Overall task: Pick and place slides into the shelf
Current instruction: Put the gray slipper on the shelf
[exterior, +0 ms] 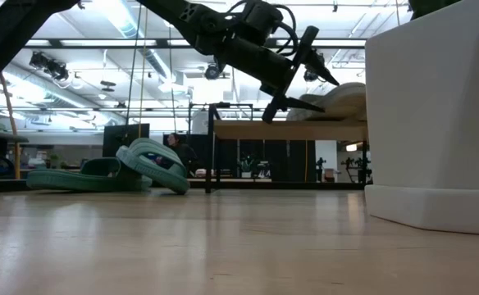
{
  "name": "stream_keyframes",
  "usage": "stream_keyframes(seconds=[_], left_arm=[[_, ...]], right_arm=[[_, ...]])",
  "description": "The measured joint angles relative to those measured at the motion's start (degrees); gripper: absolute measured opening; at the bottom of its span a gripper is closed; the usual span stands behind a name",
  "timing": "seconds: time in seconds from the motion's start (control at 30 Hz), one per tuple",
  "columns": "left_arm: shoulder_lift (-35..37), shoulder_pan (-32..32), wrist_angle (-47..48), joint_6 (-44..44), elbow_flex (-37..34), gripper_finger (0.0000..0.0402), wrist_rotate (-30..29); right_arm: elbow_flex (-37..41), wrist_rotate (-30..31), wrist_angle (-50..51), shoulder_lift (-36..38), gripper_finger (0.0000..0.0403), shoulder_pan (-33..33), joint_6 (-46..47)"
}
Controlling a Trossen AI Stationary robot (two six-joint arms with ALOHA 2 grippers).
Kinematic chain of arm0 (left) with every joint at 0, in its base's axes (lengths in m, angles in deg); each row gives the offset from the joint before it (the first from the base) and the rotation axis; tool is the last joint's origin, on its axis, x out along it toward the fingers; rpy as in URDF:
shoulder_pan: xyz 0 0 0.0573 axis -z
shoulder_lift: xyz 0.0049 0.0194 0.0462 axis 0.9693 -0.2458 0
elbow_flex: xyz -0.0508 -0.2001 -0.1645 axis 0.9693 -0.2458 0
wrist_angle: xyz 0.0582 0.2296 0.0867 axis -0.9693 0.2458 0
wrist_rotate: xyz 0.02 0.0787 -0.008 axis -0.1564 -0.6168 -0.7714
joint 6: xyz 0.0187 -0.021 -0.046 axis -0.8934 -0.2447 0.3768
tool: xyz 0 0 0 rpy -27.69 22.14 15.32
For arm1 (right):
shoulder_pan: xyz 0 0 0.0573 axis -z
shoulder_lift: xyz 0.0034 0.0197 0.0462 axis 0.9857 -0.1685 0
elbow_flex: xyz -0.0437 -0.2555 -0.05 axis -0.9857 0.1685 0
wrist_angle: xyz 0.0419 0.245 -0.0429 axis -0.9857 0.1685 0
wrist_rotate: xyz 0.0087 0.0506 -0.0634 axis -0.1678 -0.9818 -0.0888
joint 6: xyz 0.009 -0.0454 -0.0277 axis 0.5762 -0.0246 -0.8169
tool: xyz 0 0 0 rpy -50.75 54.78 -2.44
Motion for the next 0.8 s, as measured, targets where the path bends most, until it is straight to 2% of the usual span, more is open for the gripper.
stream_keyframes(seconds=[0.23, 0.5, 0.8], left_arm=[[0.0, -0.7, 4.2, -1.4, 0.0, 0.0254, 0.1], [0.0, -0.7, 4.8, -1.8, 0.0, 0.0252, 1.3], [2.1, 0.4, 6.9, -6.0, -0.1, 0.0246, 3.4]], right_arm=[[0.0, -0.1, 0.0, 0.0, 0.0209, 0.0, 0.0], [0.0, -0.1, 0.0, -0.9, 0.0209, 0.0, -2.7], [0.0, 0.3, -2.6, -10.8, 0.0209, 0.5, -15.7]])
